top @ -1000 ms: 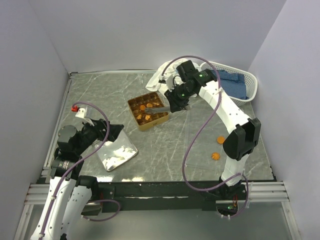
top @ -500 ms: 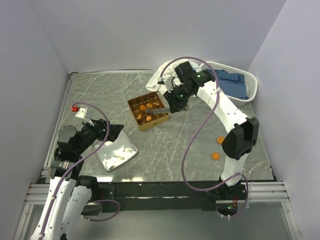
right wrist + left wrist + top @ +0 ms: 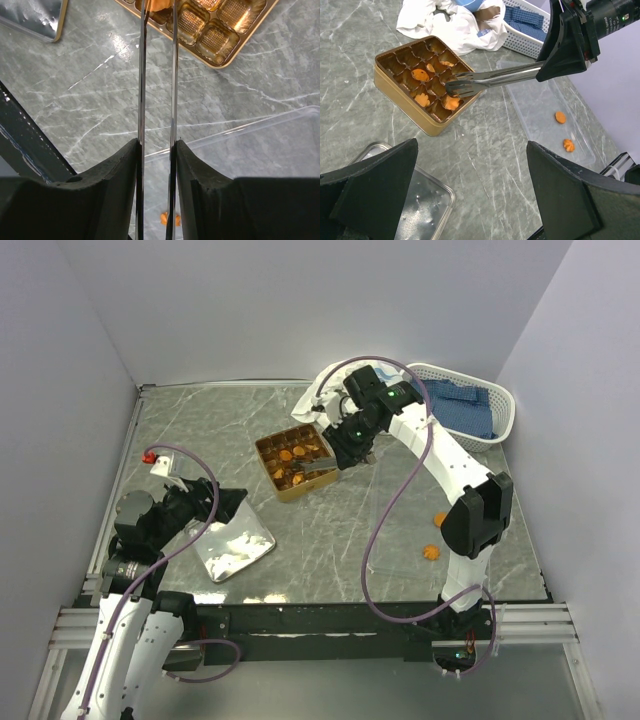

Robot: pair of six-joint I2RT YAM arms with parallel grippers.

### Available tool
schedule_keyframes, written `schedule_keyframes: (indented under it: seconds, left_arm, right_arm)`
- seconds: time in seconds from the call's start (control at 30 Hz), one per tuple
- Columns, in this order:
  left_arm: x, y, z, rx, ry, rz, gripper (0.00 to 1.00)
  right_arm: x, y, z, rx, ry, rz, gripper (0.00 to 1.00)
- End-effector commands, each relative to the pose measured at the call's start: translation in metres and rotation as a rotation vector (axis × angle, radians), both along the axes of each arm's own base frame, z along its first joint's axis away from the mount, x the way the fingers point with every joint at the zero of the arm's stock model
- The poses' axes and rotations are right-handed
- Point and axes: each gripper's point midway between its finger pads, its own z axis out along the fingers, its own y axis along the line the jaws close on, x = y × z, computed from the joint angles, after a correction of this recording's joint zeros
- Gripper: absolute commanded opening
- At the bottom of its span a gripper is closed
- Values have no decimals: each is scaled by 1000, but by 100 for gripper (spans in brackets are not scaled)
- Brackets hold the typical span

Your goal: Pack the cookies

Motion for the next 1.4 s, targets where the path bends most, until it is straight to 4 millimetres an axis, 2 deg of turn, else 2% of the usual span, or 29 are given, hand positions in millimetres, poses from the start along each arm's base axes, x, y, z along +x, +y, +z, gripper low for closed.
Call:
schedule_keyframes:
  seconds: [0.0,0.33,0.43,0.53,0.63,0.67,0.7,0.73,0.77,0.8,0.83,0.87,0.93,0.97,1.0,1.03,1.07,1.17,1.37]
  left_arm:
    - [1,2,12,7,-57,8,96]
    - [2,2,10,8,-52,10,96]
    - [2,2,12,7,-57,10,96]
    - [1,2,12,7,-57,10,96]
    - [1,2,11,7,-57,7,96]
    - [1,2,13,5,-61,7,97]
    - [0,2,13,6,-62,5,97]
    - [0,2,12,5,-61,5,96]
    - [0,2,12,5,-61,4,97]
    - [0,2,13,6,-63,2,97]
    - [-1,2,13,4,-65,2,96]
    - [-1,1,14,3,-67,-4,96]
    - [-2,0,15,2,-73,-7,97]
    - [-3,0,15,2,-71,-10,96]
    - [-3,0,15,2,-73,-11,96]
    - [-4,0,16,3,-78,-13,97]
    - [-4,-1,17,1,-80,-14,96]
    - [-6,-1,18,0,-88,-16,97]
    - [-7,-2,18,-2,-86,-25,96]
  right_arm:
    - [7,9,13,27,-37,-2,42]
    - [7,8,25,42,-62,-5,43]
    - [1,1,39,59,-90,-10,43]
    - [-4,-13,40,64,-94,-33,43]
    - [-11,-38,43,78,-106,-77,42]
    - [-20,-46,45,90,-109,-87,43]
    - [-20,-60,44,91,-108,-123,42]
    - [-28,-70,53,108,-132,-138,42]
    - [-37,-79,40,95,-102,-153,42]
    - [-38,-94,37,92,-100,-189,42]
    - [-47,-105,42,99,-126,-206,42]
    - [-58,-116,27,78,-90,-227,42]
    - [-69,-142,25,70,-109,-286,42]
    - [-82,-152,9,49,-71,-294,42]
    - [-89,-161,4,40,-65,-311,42]
    - [-94,-179,5,31,-87,-365,42]
    - [-105,-188,-7,8,-57,-369,42]
    - [-126,-222,-18,-43,-43,-451,42]
    - [-156,-258,-24,-110,-39,-529,42]
